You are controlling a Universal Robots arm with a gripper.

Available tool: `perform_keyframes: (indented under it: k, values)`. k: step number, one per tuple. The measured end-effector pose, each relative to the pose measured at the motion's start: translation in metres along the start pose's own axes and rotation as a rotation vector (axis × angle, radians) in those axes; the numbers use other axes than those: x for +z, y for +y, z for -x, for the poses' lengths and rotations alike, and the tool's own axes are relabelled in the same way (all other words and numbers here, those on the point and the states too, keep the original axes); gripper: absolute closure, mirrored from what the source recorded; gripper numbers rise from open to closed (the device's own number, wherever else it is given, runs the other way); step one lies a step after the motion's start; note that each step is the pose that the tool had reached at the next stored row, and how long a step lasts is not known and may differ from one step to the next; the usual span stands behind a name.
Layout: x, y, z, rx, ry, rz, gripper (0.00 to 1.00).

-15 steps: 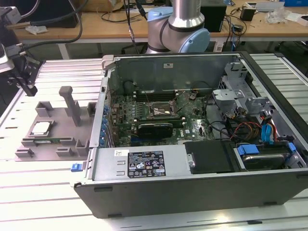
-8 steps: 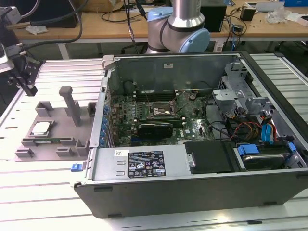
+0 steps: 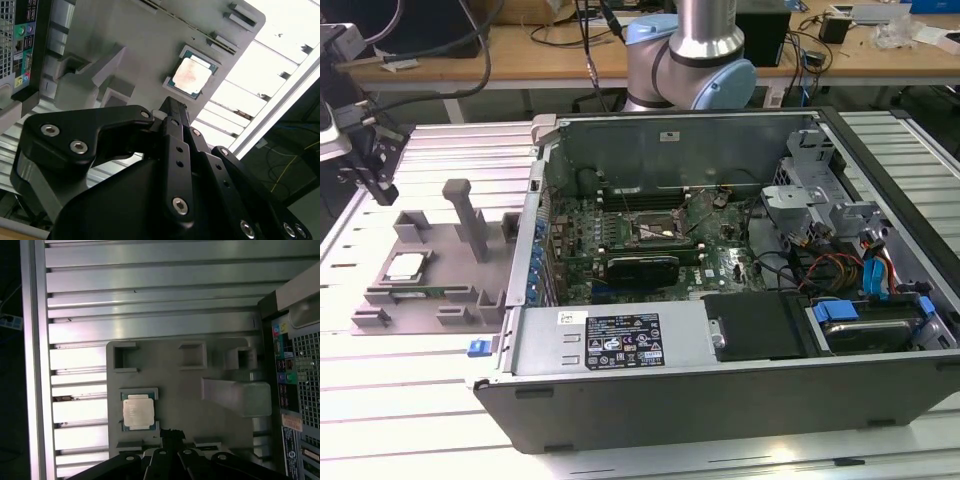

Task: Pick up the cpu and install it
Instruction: 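Pick up the cpu and move it towards the insertion slot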

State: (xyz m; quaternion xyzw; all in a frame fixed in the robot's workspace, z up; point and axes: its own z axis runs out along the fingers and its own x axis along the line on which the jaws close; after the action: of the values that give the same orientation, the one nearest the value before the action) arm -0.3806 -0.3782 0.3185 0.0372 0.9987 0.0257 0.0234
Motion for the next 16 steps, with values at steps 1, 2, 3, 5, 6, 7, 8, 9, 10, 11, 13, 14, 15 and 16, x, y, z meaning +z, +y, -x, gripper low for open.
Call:
perform_keyframes:
  k: [1,2,3,5,6,7,8,9,10,11,13,14,15,16]
  values:
    - [0.0029,-0.0002,-0.0014,0.0,0.0001,0.0,0.89]
    - [0.0038,-0.0003,-0.0018,0.0,0.0,0.0001,0.89]
    - [0.0047,-0.0004,-0.0022,0.0,-0.0001,0.0001,0.89]
    - [0.0085,-0.0007,-0.004,0.0,0.0,0.0,0.89]
    - [0.0096,-0.0008,-0.0044,0.0,0.0,0.0001,0.89]
    - [0.0118,-0.001,-0.0053,0.0,-0.0001,0.0001,0.89]
    - [0.0159,-0.0013,-0.0071,0.0,-0.0001,0.0001,0.89]
    - [0.0179,-0.0015,-0.008,0.0,0.0,0.0001,0.89]
    - [0.0203,-0.0017,-0.009,0.0,0.0,0.0001,0.89]
    - [0.0226,-0.0019,-0.01,0.0,0.0,0.0001,0.89]
    - [0.0277,-0.0023,-0.0121,0.0,-0.0001,0.0001,0.89]
    - [0.0293,-0.0024,-0.0128,0.0,-0.0001,0.0002,0.89]
    - [0.0306,-0.0026,-0.0132,0.0,0.0,0.0002,0.89]
    - [0.0322,-0.0026,-0.0139,0.0,0.0,0.0003,0.89]
